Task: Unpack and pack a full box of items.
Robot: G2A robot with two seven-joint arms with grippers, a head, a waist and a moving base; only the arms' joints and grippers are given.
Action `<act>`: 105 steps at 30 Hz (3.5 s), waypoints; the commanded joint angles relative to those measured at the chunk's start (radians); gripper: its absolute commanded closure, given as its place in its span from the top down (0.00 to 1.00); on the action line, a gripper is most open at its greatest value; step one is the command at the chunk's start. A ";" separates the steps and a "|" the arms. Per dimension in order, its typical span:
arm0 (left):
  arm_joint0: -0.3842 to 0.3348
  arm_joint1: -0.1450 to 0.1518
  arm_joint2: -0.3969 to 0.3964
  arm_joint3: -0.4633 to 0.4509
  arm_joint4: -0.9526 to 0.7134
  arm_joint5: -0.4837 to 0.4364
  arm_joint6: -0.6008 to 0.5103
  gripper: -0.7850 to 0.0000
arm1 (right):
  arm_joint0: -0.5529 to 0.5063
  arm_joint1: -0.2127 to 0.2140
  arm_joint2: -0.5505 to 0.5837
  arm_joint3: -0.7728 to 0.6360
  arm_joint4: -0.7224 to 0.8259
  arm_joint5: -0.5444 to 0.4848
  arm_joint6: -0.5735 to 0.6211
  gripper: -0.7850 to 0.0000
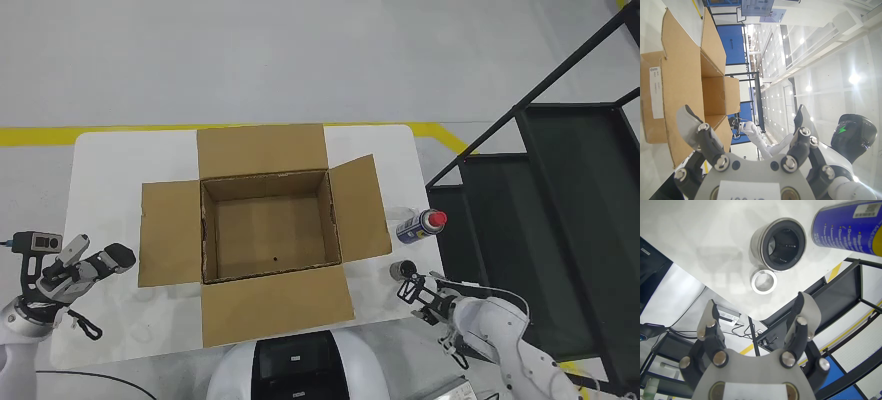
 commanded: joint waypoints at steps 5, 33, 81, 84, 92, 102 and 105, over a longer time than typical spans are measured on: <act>0.000 0.000 0.000 0.000 0.000 0.000 0.000 1.00 | -0.066 0.006 0.111 -0.015 0.117 -0.044 -0.064 1.00; 0.000 0.000 0.000 0.000 0.000 0.000 0.000 1.00 | 0.208 -0.002 -0.044 0.248 0.128 -0.066 -0.041 0.53; 0.000 0.000 0.000 0.000 0.000 0.000 0.000 1.00 | 0.178 0.006 -0.007 0.143 0.077 -0.003 0.012 0.00; 0.000 0.000 0.000 0.000 0.000 0.000 0.000 1.00 | 0.129 0.011 0.030 0.044 0.048 -0.005 0.038 0.00; 0.000 0.000 0.000 0.000 0.000 0.000 0.000 1.00 | 0.045 0.016 0.082 -0.193 0.019 -0.032 0.052 0.00; 0.000 0.000 0.000 0.000 0.000 0.000 0.000 1.00 | 0.045 0.013 0.084 -0.383 0.061 -0.018 0.111 0.00; 0.000 0.000 0.000 0.000 0.000 0.000 0.000 1.00 | 0.055 0.011 0.079 -0.428 0.055 0.007 0.115 0.00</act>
